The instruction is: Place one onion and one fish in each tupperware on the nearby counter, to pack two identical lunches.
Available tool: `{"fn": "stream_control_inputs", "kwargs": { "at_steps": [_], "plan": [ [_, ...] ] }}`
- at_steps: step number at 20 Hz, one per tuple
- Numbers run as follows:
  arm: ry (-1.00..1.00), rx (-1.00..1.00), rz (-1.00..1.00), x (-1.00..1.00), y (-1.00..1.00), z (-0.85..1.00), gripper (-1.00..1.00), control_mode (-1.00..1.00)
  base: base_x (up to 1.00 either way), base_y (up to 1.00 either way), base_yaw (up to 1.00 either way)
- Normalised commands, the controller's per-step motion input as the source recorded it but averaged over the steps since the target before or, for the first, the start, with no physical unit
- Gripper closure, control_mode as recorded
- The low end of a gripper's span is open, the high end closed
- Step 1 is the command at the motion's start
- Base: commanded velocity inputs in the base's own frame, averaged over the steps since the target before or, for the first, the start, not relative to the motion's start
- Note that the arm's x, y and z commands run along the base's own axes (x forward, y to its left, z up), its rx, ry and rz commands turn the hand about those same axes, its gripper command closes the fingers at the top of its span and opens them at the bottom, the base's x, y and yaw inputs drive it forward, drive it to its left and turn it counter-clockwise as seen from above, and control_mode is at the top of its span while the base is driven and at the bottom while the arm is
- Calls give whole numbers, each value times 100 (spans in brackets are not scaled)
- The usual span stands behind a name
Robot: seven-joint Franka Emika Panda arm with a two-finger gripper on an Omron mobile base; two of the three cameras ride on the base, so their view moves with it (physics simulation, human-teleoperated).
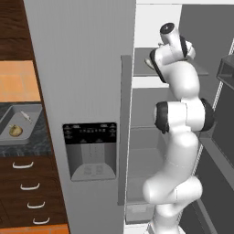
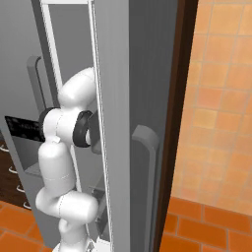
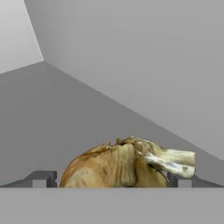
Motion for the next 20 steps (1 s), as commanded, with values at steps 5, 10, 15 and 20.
{"fn": "stream_control_inputs", "kwargs": {
  "at_steps": [5, 10, 15, 20],
  "plan": [
    [0, -8, -1, 2, -1, -62, 100, -100, 0, 0, 0],
    [0, -2, 0, -76, 19, -27, 100, -100, 0, 0, 0],
    [-15, 0, 0, -100, 50, -17, 100, -100, 0, 0, 0],
    [-12, 0, 0, -100, 53, -17, 100, -100, 0, 0, 0]
  ]
}}
